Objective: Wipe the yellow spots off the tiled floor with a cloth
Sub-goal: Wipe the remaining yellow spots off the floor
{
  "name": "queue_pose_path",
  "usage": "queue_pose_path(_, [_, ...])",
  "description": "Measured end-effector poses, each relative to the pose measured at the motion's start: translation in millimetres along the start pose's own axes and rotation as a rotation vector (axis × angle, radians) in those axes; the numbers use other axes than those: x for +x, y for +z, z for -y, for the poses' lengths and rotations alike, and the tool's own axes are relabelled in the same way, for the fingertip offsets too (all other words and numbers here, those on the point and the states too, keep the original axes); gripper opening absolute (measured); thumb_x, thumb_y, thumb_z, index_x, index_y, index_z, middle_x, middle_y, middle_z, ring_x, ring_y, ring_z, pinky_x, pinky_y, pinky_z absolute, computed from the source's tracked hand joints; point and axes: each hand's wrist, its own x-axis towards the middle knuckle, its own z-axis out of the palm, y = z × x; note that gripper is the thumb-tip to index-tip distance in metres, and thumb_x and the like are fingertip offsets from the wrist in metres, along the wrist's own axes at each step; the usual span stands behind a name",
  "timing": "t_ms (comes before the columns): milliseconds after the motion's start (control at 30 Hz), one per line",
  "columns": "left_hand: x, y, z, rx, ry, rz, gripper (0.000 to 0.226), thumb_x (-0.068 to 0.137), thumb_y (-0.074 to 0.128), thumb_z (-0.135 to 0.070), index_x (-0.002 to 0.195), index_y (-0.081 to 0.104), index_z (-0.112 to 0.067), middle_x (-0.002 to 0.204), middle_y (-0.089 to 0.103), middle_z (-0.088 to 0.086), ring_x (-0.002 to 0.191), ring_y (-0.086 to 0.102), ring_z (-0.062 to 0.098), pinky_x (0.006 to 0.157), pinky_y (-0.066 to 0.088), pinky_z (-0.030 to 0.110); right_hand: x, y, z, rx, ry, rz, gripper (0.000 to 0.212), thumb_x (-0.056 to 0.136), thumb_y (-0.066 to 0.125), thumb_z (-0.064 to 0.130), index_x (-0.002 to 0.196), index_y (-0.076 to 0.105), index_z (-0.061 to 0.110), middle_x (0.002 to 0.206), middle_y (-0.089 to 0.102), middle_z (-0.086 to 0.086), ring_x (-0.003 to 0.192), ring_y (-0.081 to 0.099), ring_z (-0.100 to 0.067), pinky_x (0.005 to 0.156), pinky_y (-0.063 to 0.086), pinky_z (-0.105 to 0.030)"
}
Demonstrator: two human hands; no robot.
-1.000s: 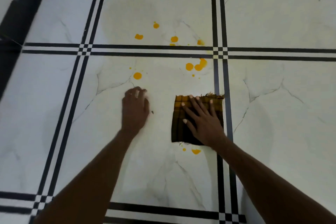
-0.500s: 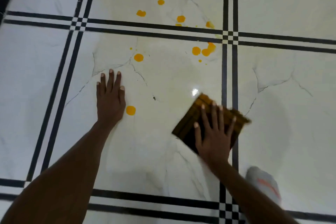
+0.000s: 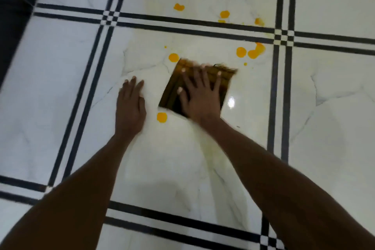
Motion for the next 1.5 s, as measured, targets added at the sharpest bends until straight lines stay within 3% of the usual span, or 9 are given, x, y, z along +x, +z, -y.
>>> queue_pose_path(133, [-2, 12, -4, 0.048, -0.023, -0.043, 0.051, 0.108, 0.033, -0.017, 0.159, 0.038, -0.016, 0.169, 0.03, 0.008, 0.159, 0.022, 0.029, 0.13, 0.017, 0.049, -79, 2, 17, -0.037, -0.444, 0.184, 0.059, 0.11, 0.024, 0.054, 0.166, 0.021, 0.034, 0.177, 0.006, -0.001, 0.164, -0.001, -0.027, 0.126, 0.002, -0.067])
queue_pose_path(267, [-4, 10, -8, 0.06, -0.026, -0.033, 0.054, 0.106, 0.036, -0.013, 0.161, 0.035, -0.016, 0.171, 0.027, 0.008, 0.16, 0.019, 0.029, 0.13, 0.016, 0.051, -138, -28, -65, -0.058, -0.526, 0.262, 0.063, 0.108, 0.033, 0.058, 0.166, 0.021, 0.036, 0.177, 0.007, 0.002, 0.164, 0.002, -0.024, 0.126, 0.012, -0.067])
queue_pose_path(500, [-3, 15, -6, 0.029, -0.04, -0.053, 0.053, 0.107, 0.032, -0.015, 0.159, 0.038, -0.016, 0.17, 0.029, 0.006, 0.161, 0.018, 0.026, 0.132, 0.013, 0.046, 17, -6, -38, -0.071, 0.049, 0.015, 0.063, 0.106, 0.026, 0.057, 0.165, 0.026, 0.034, 0.175, 0.016, -0.003, 0.163, 0.009, -0.029, 0.125, 0.005, -0.07])
queue_pose_path(633, [-2, 10, -8, -0.022, -0.052, -0.049, 0.051, 0.108, 0.029, -0.022, 0.157, 0.043, -0.015, 0.168, 0.033, 0.007, 0.16, 0.022, 0.026, 0.131, 0.015, 0.046, -60, 8, 40, -0.023, -0.309, 0.122, 0.06, 0.108, 0.028, 0.054, 0.163, 0.03, 0.033, 0.176, 0.014, -0.003, 0.164, 0.004, -0.029, 0.125, 0.005, -0.068])
queue_pose_path(767, [-3, 2, -5, -0.052, -0.042, 0.023, 0.051, 0.109, 0.03, -0.02, 0.159, 0.039, -0.015, 0.17, 0.03, 0.008, 0.161, 0.018, 0.027, 0.131, 0.014, 0.048, -173, -22, -23, -0.039, -0.514, 0.297, 0.063, 0.108, 0.032, 0.058, 0.165, 0.02, 0.037, 0.177, 0.006, 0.002, 0.164, -0.001, -0.024, 0.126, 0.01, -0.068])
queue_pose_path(1000, [-2, 7, -7, -0.122, -0.115, -0.04, 0.05, 0.11, 0.031, -0.031, 0.155, 0.048, -0.018, 0.166, 0.038, 0.003, 0.159, 0.025, 0.02, 0.131, 0.016, 0.034, 2, -2, -20, -0.071, -0.063, 0.012, 0.062, 0.106, 0.029, 0.058, 0.163, 0.03, 0.035, 0.175, 0.02, -0.004, 0.163, 0.014, -0.031, 0.127, 0.004, -0.068])
queue_pose_path(1167, [1, -12, -16, -0.219, -0.206, 0.037, 0.052, 0.111, 0.027, -0.04, 0.155, 0.048, -0.023, 0.166, 0.037, -0.003, 0.159, 0.021, 0.014, 0.128, 0.015, 0.029, -99, 14, 87, 0.006, -0.433, 0.213, 0.059, 0.107, 0.028, 0.057, 0.161, 0.034, 0.034, 0.176, 0.016, -0.004, 0.164, 0.005, -0.029, 0.125, 0.002, -0.069])
queue_pose_path(1300, [1, -19, -16, -0.226, -0.189, 0.063, 0.053, 0.11, 0.029, -0.041, 0.156, 0.046, -0.02, 0.167, 0.036, -0.003, 0.159, 0.021, 0.016, 0.13, 0.019, 0.037, -186, -15, -1, -0.022, -0.58, 0.332, 0.063, 0.106, 0.033, 0.06, 0.164, 0.025, 0.039, 0.177, 0.009, 0.002, 0.164, 0.004, -0.025, 0.125, 0.012, -0.067])
queue_pose_path(1500, [-6, 12, -18, -0.118, -0.133, -0.005, 0.056, 0.11, 0.03, -0.034, 0.159, 0.037, -0.009, 0.169, 0.03, 0.008, 0.161, 0.017, 0.026, 0.132, 0.009, 0.04, -37, -21, -62, -0.101, -0.108, 0.073, 0.063, 0.106, 0.026, 0.061, 0.165, 0.022, 0.037, 0.177, 0.011, 0.0, 0.164, 0.007, -0.028, 0.127, 0.004, -0.068])
